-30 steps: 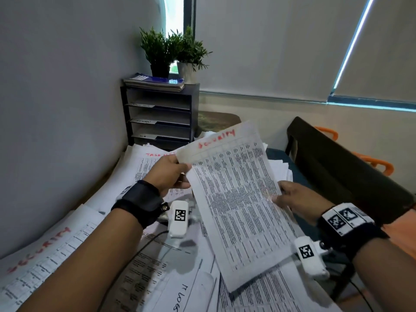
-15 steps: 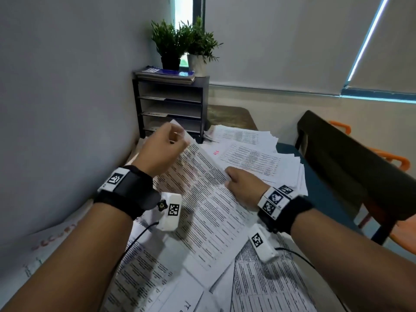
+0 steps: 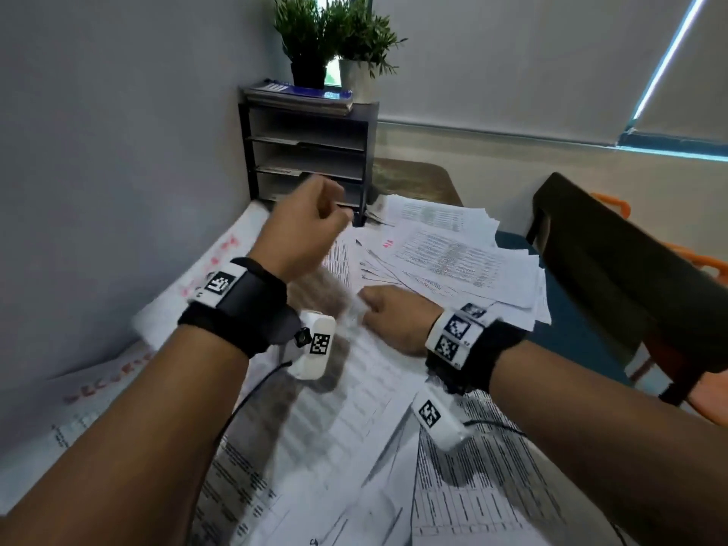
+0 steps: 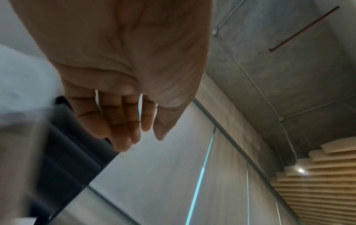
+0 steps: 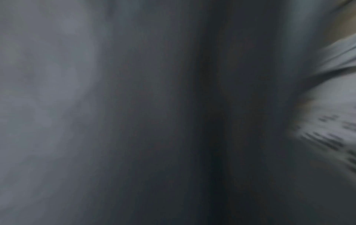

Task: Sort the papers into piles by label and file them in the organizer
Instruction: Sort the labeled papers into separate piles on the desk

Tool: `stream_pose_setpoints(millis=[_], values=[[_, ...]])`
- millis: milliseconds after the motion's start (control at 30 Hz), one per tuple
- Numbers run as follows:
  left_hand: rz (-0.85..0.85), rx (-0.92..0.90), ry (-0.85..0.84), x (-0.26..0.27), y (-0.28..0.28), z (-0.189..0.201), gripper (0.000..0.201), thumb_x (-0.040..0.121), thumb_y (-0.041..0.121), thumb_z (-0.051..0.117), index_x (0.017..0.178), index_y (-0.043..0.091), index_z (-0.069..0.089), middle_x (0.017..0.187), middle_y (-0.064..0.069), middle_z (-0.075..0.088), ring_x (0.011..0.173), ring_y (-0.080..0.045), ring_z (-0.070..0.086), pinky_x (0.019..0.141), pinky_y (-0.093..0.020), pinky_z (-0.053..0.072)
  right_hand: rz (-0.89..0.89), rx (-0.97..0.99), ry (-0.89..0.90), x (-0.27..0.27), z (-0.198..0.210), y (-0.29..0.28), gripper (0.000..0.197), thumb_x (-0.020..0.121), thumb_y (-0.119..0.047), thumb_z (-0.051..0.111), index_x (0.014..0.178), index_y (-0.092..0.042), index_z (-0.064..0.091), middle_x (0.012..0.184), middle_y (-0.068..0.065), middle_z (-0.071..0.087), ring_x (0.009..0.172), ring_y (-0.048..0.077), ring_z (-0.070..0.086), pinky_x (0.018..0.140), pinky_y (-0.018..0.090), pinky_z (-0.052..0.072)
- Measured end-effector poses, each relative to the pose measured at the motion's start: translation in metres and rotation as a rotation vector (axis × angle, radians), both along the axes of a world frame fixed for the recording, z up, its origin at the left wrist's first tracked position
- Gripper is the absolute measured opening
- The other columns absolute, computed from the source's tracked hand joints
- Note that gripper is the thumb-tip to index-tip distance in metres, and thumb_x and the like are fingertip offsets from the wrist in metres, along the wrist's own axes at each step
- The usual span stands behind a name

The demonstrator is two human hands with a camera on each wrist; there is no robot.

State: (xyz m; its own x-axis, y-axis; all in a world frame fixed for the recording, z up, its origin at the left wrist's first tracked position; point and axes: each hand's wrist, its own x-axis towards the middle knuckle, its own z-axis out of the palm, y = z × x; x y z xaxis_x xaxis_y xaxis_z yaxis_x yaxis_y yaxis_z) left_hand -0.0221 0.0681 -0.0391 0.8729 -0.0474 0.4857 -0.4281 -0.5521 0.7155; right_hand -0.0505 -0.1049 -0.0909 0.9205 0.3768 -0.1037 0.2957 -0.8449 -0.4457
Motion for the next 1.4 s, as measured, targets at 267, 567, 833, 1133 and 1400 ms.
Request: stream_pose_setpoints(millis=[267, 567, 833, 1133, 1400], values=[[-0.236, 0.539, 0.364, -0.007, -0.054, -0.068, 0.032, 0.093, 0.037, 0.065, 0.121, 0.021, 0.062, 0.118, -0.001, 0.066, 0.100, -0.018, 0.060, 0.086, -0.032, 0.051, -0.250, 0.019, -0.093, 0.022, -0.015, -0.068, 0.014, 0.095, -0.015, 0.057, 0.103, -0.019, 0.069, 0.102, 0.000, 0.068, 0.094, 0.021, 0.064, 0.078, 0.028, 0.047], [-0.201, 0.885, 0.468, -0.010, -0.069, -0.084, 0.087, 0.079, 0.050, 0.078, 0.151, 0.035, 0.033, 0.140, -0.007, 0.045, 0.129, -0.032, 0.040, 0.102, -0.045, 0.045, -0.199, -0.227, -0.019, 0.015, -0.033, -0.108, 0.034, 0.093, -0.008, 0.049, 0.121, -0.020, 0.063, 0.120, -0.001, 0.063, 0.107, 0.022, 0.061, 0.091, 0.041, 0.054], [-0.096, 0.550, 0.450, -0.003, -0.063, -0.091, 0.039, 0.080, 0.023, 0.081, 0.112, 0.017, 0.059, 0.111, -0.002, 0.055, 0.096, -0.024, 0.058, 0.079, -0.034, 0.052, -0.202, -0.342, -0.082, 0.020, -0.047, -0.099, 0.041, 0.094, -0.019, 0.050, 0.133, -0.031, 0.055, 0.135, -0.001, 0.049, 0.126, 0.025, 0.044, 0.103, 0.044, 0.042], [-0.093, 0.429, 0.357, -0.008, -0.064, -0.089, 0.022, 0.078, 0.025, 0.083, 0.073, 0.013, 0.066, 0.093, -0.003, 0.055, 0.088, -0.025, 0.053, 0.070, -0.031, 0.047, -0.205, -0.309, -0.148, 0.015, -0.042, -0.098, 0.044, 0.093, -0.024, 0.053, 0.137, -0.031, 0.053, 0.139, 0.000, 0.048, 0.129, 0.025, 0.042, 0.104, 0.044, 0.040], [-0.193, 0.257, 0.245, -0.006, -0.066, -0.078, 0.027, 0.097, 0.038, 0.062, 0.082, 0.018, 0.073, 0.101, -0.003, 0.063, 0.088, -0.021, 0.061, 0.078, -0.032, 0.048, -0.223, -0.133, -0.324, 0.005, -0.018, -0.120, 0.046, 0.096, -0.038, 0.057, 0.139, -0.024, 0.050, 0.137, -0.002, 0.049, 0.127, 0.022, 0.044, 0.105, 0.045, 0.039]])
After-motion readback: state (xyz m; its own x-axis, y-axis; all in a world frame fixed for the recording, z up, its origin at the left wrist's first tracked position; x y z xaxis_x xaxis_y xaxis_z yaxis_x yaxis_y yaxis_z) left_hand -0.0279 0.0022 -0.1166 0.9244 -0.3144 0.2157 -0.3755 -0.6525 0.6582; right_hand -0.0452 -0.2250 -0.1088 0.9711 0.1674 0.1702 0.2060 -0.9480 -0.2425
